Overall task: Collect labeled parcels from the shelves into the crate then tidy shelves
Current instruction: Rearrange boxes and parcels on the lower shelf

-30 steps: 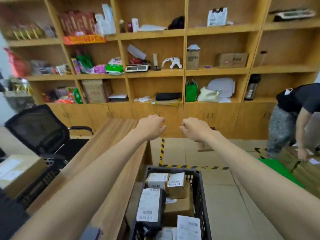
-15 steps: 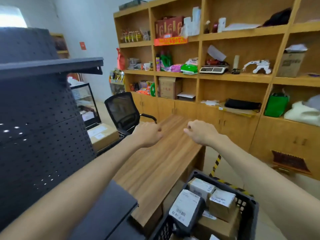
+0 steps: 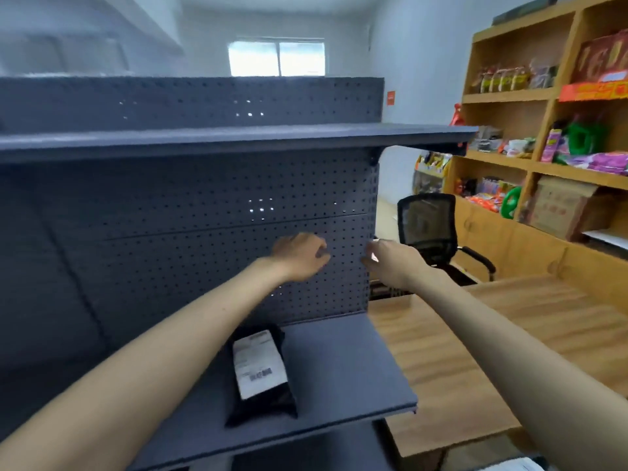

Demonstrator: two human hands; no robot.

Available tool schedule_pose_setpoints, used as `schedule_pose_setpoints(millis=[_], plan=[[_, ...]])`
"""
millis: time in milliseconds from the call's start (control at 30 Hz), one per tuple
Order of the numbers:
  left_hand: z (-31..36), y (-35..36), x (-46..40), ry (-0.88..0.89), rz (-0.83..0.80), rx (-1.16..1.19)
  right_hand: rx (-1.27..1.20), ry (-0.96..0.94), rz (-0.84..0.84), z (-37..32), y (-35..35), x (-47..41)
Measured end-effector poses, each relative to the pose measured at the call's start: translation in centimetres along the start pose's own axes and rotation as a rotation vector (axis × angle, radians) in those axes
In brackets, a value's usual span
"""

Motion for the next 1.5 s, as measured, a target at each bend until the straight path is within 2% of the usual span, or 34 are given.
schedule_pose_setpoints(millis=[167, 333, 500, 733, 900, 1067, 1267, 1500], plan=[[-13.2, -4.1, 4.2, -0.246, 0.033, -0.077, -0.111, -0.129, -0.057, -10.3, 1.6, -7.9], [-25.5, -7.5, 11.1, -0.473, 0.063, -0.176, -0.162, -0.354, -0.058, -24.4, 2.8, -13.1], [-37.1, -10.8, 22.3, -0.662, 0.115, -0.193, -0.197, -0.575, -0.095, -40.7, 3.8, -15.6], [-50.9, -15.7, 40.1, -0.911, 0.192, -0.256, -0.233, -0.880, -0.002, -64.2, 3.2, -14.4], [-59.0, -17.7, 52.5, -1.068, 0.189, -0.302, -0.237, -1.039, 0.040, -78.2, 3.7, -12.7], [-65.0, -18.6, 61.5, -1.191, 0.178, -0.280, -0.238, -1.158, 0.011, -88.6, 4.3, -10.7], [-70.9, -18.8, 68.0, -1.291, 0.231, -0.249, -0.241, -1.283, -0.016, -99.7, 4.6, -9.2], [-79.9, -18.3, 73.1, -1.410, 0.222, -0.259, -0.250, -1.401, -0.029, -112.7, 6.7, -10.0]])
Point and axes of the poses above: each hand's wrist, its own x-axis away from the middle knuckle, its own y-axis out of the palm, z = x × y, the point moved 5 cm from there along -x, towards the middle knuckle, and after that the axes turned 14 degrees about -y, right-handed, at the moved point
